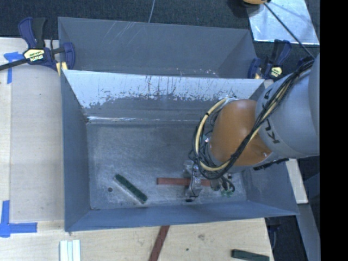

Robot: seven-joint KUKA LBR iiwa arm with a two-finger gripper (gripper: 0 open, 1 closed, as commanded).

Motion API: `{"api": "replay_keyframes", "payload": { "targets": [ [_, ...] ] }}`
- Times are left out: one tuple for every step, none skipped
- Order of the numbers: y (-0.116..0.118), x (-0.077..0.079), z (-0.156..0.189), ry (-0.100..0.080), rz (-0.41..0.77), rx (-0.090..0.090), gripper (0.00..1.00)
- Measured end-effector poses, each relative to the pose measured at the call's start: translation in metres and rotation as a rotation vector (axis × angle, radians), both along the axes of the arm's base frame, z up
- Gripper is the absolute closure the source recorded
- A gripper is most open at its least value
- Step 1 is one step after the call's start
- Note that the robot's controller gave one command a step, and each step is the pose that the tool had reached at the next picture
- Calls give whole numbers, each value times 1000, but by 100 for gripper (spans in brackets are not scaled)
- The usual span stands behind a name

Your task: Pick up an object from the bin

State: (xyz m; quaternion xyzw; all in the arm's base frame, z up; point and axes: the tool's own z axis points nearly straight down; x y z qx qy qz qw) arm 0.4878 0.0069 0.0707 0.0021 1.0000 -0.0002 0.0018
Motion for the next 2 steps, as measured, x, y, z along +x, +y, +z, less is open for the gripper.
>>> {"api": "replay_keyframes", "payload": {
  "targets": [
    [0,0,0,0,0,0,100],
    [0,-1,3,4,0,0,100]
  ]
}}
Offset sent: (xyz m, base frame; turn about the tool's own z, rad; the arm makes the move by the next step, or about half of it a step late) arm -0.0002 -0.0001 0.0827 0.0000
